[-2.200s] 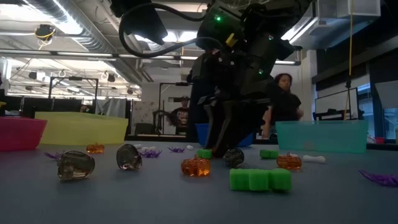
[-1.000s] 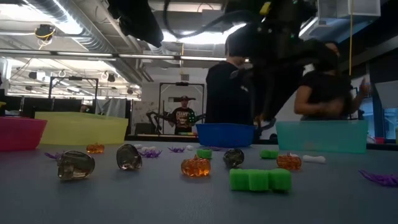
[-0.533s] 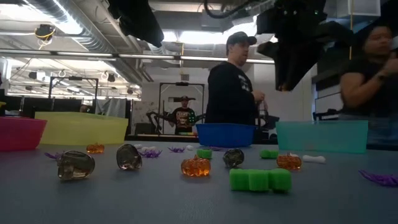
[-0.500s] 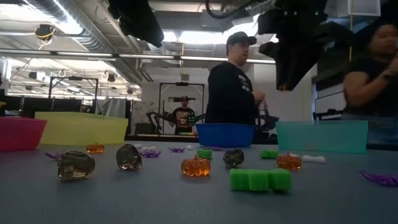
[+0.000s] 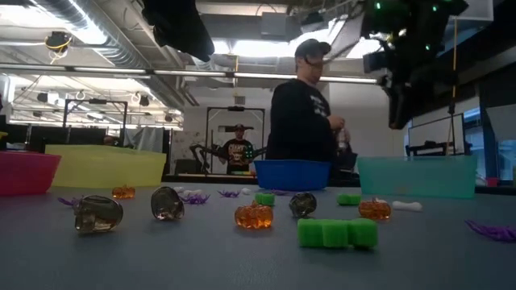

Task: Sort Halloween decoration
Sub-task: Put the orange pumpkin toy into the green bin

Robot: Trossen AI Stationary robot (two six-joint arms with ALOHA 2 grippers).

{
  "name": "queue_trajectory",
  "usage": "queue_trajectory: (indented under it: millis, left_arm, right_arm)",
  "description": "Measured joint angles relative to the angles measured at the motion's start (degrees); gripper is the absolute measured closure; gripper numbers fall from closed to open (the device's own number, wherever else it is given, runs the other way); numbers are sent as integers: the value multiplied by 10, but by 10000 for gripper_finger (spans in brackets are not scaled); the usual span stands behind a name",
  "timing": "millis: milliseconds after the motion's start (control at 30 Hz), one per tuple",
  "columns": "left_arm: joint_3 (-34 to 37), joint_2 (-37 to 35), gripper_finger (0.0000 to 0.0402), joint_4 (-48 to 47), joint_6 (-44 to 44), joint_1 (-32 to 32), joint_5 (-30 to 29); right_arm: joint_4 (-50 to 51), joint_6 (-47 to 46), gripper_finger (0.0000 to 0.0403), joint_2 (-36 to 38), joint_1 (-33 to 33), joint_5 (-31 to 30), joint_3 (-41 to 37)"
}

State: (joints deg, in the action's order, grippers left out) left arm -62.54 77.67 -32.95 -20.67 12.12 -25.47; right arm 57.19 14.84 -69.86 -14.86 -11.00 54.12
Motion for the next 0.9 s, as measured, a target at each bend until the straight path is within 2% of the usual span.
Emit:
queue_trajectory:
  millis: [233, 433, 900]
  left_arm:
    - [0, 0, 221, 0, 0, 0, 0]
    - [0, 0, 221, 0, 0, 0, 0]
    - [0, 0, 221, 0, 1, 0, -4]
  right_arm:
    - [-1, 0, 301, 22, -84, 0, -58]
    - [-5, 0, 301, 22, -132, 0, -76]
    - [-23, 0, 301, 22, -148, 2, -78]
